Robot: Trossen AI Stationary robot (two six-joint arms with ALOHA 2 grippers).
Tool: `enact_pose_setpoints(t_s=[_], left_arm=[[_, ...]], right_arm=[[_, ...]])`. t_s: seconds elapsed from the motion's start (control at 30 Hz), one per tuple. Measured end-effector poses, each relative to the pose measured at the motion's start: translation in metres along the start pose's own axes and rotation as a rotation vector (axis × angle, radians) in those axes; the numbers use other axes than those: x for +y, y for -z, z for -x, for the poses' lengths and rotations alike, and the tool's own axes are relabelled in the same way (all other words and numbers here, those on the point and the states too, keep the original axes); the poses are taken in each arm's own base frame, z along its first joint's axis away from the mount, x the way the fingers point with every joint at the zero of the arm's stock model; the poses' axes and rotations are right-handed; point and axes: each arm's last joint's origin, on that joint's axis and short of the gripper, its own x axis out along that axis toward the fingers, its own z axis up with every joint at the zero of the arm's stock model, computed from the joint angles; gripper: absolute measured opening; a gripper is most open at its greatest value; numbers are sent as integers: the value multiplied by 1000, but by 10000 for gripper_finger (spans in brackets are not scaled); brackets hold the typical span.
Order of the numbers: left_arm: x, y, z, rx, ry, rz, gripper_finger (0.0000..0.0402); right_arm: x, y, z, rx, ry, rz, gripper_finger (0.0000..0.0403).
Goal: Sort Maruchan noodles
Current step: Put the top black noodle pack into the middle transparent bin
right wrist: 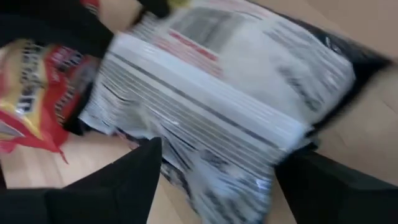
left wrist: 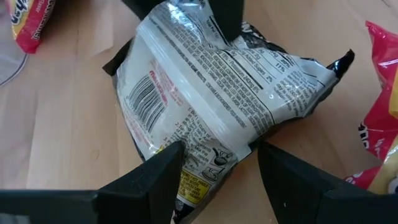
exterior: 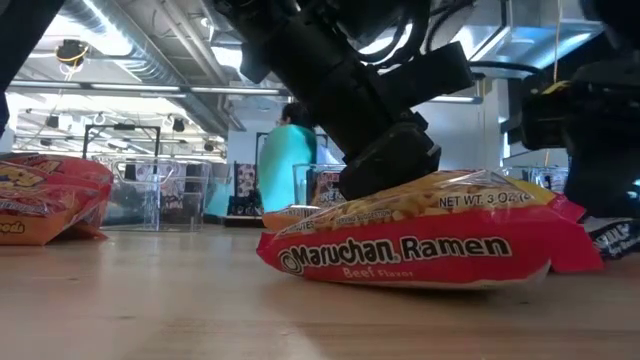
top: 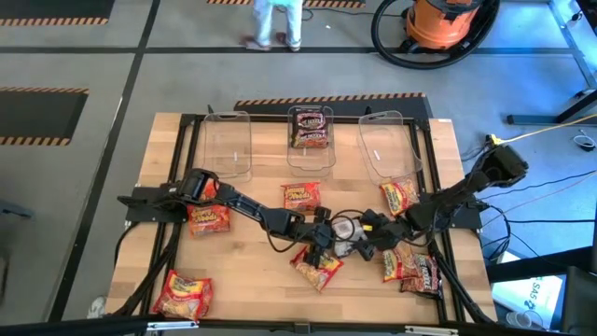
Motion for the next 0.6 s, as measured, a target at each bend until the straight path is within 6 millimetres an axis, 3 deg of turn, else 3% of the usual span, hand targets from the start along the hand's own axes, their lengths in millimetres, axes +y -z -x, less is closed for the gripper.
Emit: enact_pose_setpoints(t_s=[0.17, 0.33, 0.47, 0.6], left_arm=[[0, 0, 0, 4, -4, 0, 205], [-2, 0, 2, 10, -31, -1, 205], [-8, -4, 12, 31, -83, -28, 205], [-11, -13, 35, 57, -160, -57, 205]], right_arm=[[9, -3, -4, -51, -91, 78, 238], [13, -5, -3, -76, -128, 138, 156], [14, -6, -3, -84, -137, 163, 82], [18, -8, 2, -105, -165, 193, 26]])
